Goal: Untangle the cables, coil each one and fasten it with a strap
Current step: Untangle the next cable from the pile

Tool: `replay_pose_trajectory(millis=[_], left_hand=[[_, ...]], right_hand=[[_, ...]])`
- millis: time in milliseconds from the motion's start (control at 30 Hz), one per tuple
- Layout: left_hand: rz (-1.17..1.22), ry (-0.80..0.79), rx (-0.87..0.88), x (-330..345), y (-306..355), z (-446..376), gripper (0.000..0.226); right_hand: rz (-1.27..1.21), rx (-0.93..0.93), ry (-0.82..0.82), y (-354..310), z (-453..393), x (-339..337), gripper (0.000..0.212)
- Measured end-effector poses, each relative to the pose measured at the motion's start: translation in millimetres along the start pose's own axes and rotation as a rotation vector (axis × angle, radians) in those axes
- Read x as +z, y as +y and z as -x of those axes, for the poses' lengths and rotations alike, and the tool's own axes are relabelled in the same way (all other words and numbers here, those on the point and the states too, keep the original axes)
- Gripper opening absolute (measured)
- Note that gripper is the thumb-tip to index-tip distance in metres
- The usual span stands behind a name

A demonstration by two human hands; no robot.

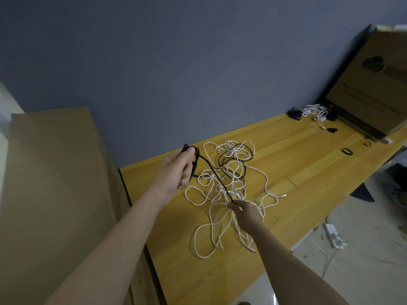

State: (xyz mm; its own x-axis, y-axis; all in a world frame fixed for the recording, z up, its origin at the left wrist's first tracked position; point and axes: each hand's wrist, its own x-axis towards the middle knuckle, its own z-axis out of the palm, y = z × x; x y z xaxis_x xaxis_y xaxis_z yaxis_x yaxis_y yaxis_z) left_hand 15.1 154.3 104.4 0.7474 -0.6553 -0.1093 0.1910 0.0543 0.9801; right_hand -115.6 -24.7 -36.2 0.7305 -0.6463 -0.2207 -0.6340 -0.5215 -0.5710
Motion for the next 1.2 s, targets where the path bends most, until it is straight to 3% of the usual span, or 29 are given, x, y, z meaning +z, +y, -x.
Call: replay_pose_trajectory(millis=[200,267,367,533,600,700,833,933,1100,1200], left_hand=[[-0.069,0.021,-0.04,-4.5,0.4,-2.1,0.042],[-0.079,0.021,-0.055,-5.9,-0.7,-5.2,0.042],[-0.055,0.001,-0.093,-5.4,-4.2,-7.7,0.043],[-0.067,-0.067,-0.114,-1.4,-4.2,-10.1,0.044],[-0.071,-0.065,-0.105,-0.9,-3.7,-10.3,0.043],[-0.033,-0.045,-0.101,-2.5,-4.8,-9.2,0.043],[0.176,-0.008,-0.108,-5.7,-1.5,-10.1,0.045],[0.266,0.036,-0.1,-9.0,1.6,-10.8,0.046],[0.218,0.037,-0.04,-11.6,0.6,-12.2,0.044],[0.124,0.022,0.044,-8.3,-3.7,-15.0,0.037]], right_hand=[[-0.394,-0.19,0.342,-52.6,-2.5,-37.2,0.034],[-0.498,-0.232,0.329,-70.8,7.0,-54.8,0.034],[-0.375,-0.207,0.175,-81.3,10.2,-61.2,0.037],[-0.739,-0.297,0.451,-110.7,16.0,-73.0,0.033],[-0.618,-0.254,0.333,-107.7,6.2,-61.8,0.032],[-0.174,-0.123,0.092,-83.6,-13.0,-30.3,0.033],[-0.034,-0.122,0.159,-68.4,-11.4,-8.3,0.035],[0.187,-0.176,0.041,-57.8,-3.1,12.6,0.035],[0.463,-0.347,-0.062,-51.7,19.4,42.6,0.031],[0.578,-0.548,0.073,-56.8,29.2,43.8,0.018]])
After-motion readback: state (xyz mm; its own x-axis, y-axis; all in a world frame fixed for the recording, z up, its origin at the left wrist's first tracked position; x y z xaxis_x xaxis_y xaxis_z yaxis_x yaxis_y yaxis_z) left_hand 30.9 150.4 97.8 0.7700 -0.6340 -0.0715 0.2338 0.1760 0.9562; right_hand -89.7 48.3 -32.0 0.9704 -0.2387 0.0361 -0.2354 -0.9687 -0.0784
